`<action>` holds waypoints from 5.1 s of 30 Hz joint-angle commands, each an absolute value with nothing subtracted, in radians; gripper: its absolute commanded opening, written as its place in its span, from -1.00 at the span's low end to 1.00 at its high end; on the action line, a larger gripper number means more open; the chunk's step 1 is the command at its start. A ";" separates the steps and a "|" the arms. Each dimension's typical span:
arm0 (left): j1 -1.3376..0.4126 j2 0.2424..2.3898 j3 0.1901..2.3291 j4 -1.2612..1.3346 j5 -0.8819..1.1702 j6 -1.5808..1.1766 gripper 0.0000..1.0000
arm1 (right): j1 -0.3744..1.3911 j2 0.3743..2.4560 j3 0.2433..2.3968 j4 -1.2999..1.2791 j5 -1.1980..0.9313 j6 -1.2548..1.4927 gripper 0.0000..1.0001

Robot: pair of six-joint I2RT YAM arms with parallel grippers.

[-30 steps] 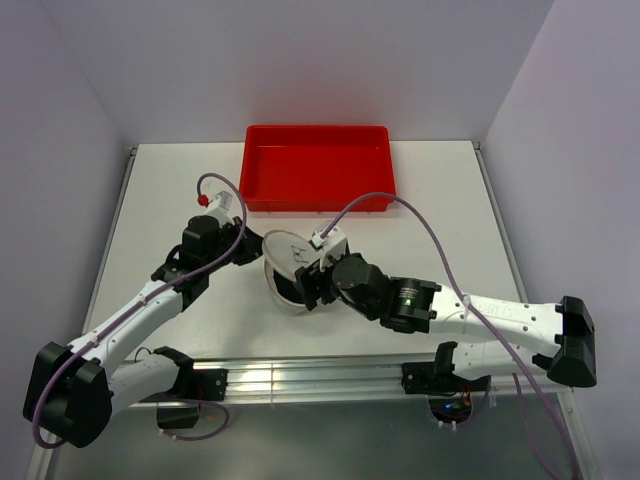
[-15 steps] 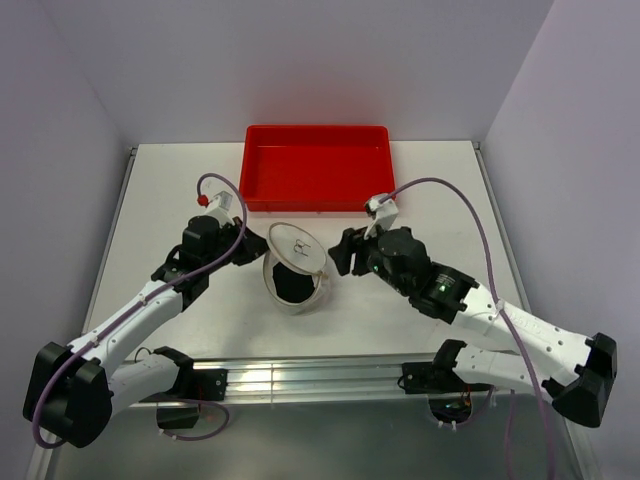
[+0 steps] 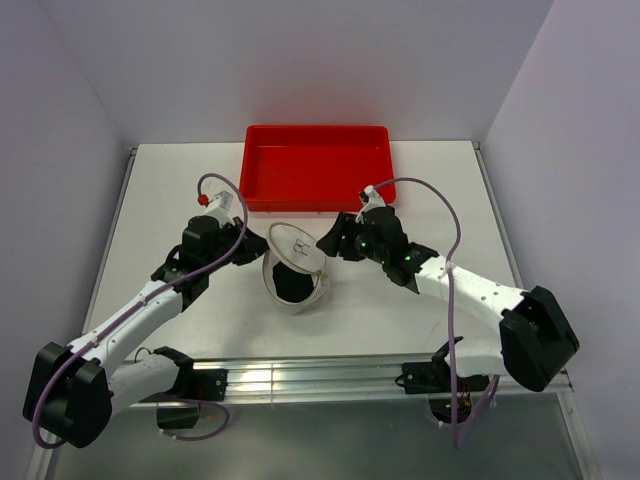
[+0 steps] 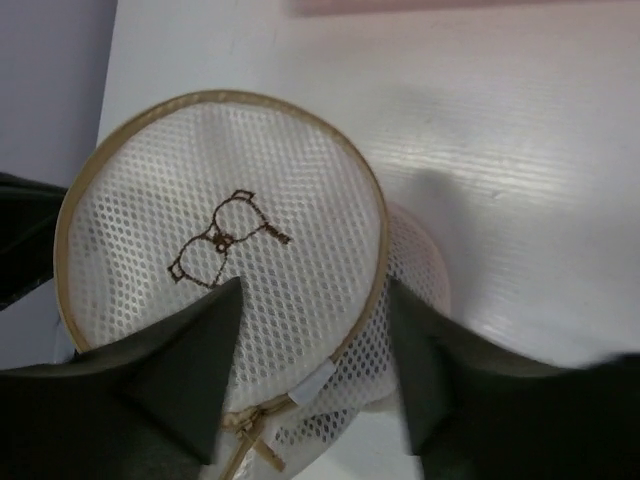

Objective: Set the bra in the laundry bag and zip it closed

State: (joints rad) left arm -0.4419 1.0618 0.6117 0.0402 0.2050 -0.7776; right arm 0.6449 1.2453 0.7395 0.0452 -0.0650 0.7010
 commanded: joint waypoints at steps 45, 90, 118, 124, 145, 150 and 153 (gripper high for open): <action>-0.446 1.236 0.781 0.189 0.293 -0.772 -1.00 | 0.989 1.092 0.793 0.131 -0.145 0.201 -1.00; -0.454 0.692 0.598 -0.351 0.172 -0.833 0.01 | 1.052 1.109 0.775 -0.020 0.299 0.572 0.51; -1.141 1.126 0.615 -0.034 -0.221 -1.066 0.16 | 0.816 1.147 0.457 0.317 -0.043 0.991 0.16; -1.143 1.118 0.571 0.046 -0.287 -1.100 0.17 | 0.811 1.152 0.443 0.336 -0.035 0.999 0.03; -1.206 1.117 0.466 0.173 -0.469 -1.219 -0.19 | 0.834 1.118 0.399 0.371 -0.038 1.015 -0.74; -1.213 1.130 0.477 0.189 -0.477 -1.216 -0.18 | 0.854 1.106 0.400 0.365 -0.017 1.015 -0.74; -1.216 1.147 0.482 0.212 -0.466 -1.212 -0.03 | 0.859 1.100 0.400 0.373 -0.014 1.014 -0.75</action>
